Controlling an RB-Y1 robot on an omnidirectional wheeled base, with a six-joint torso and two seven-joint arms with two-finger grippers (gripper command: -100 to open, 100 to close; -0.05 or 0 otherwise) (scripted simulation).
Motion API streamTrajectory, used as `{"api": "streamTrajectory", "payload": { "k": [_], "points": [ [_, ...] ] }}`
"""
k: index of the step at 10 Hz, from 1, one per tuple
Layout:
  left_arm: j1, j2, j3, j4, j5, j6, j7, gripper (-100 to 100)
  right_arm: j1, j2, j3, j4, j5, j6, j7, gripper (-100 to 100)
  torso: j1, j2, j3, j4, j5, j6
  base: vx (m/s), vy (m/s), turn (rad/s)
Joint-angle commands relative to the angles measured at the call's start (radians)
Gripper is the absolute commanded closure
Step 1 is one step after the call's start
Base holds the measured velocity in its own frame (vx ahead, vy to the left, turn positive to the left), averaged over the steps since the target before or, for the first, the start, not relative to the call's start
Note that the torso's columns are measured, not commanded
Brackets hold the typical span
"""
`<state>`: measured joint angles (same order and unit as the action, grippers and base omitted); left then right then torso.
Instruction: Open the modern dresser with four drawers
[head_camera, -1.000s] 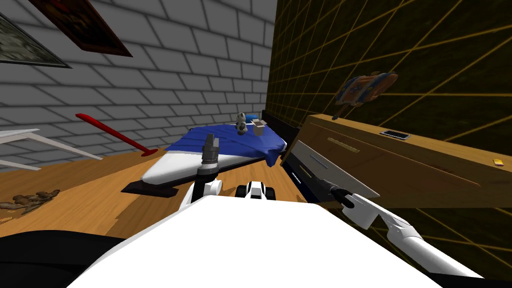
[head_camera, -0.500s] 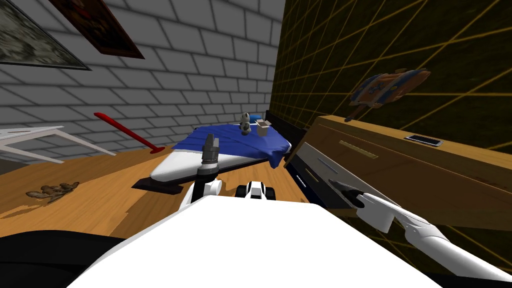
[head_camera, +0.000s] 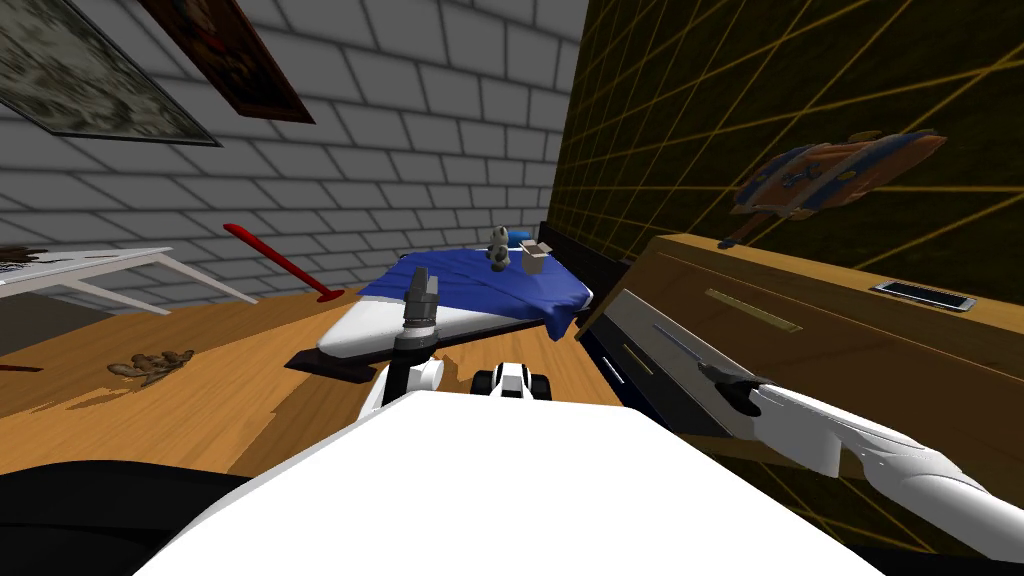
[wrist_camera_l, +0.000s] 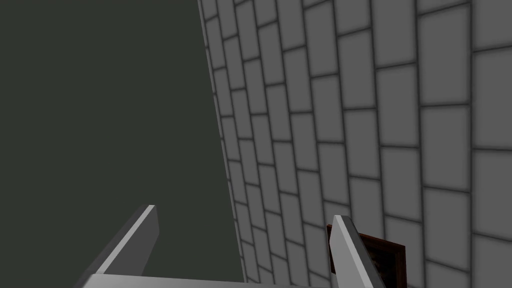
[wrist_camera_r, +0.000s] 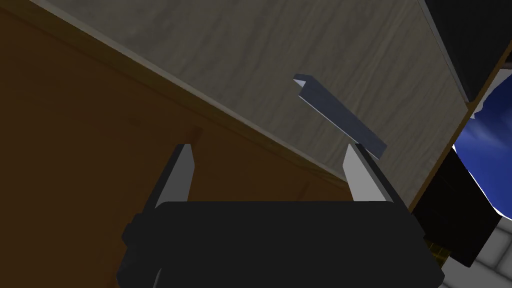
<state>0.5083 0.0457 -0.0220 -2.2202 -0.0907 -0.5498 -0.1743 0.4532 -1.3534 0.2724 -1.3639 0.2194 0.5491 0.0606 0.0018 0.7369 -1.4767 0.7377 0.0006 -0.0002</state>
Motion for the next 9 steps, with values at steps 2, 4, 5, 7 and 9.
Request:
{"api": "streamTrajectory", "payload": {
  "k": [2,4,5,7,9],
  "points": [
    [0.000,0.000,0.000,0.000,0.000,0.000,0.000,0,-0.027,-0.051,0.023,0.072,0.011,0.046,0.015,-100,-0.005,0.002,0.001,0.000,-0.002,0.001,0.029,0.042,0.030],
    [0.000,0.000,0.000,0.000,0.000,0.000,0.000,0,-0.031,-0.086,0.030,0.098,0.017,0.073,0.020,-100,0.000,0.001,0.000,0.000,0.000,0.000,0.038,0.075,0.083],
    [0.000,0.000,0.000,0.000,0.000,0.000,0.000,0,-0.034,-0.117,0.037,0.121,0.022,0.098,0.024,-100,-0.001,0.001,0.001,0.000,0.000,0.000,0.022,0.059,0.069],
    [0.000,0.000,0.000,0.000,0.000,0.000,0.000,0,-0.037,-0.146,0.043,0.141,0.027,0.121,0.028,-100,0.000,0.001,0.000,0.000,0.000,0.000,0.035,0.076,0.061],
    [0.000,0.000,0.000,0.000,0.000,0.000,0.000,0,-0.041,-0.191,0.052,0.171,0.034,0.155,0.034,-100,-0.004,0.002,0.001,0.000,-0.001,0.000,0.027,0.049,0.058]
  ]
}}
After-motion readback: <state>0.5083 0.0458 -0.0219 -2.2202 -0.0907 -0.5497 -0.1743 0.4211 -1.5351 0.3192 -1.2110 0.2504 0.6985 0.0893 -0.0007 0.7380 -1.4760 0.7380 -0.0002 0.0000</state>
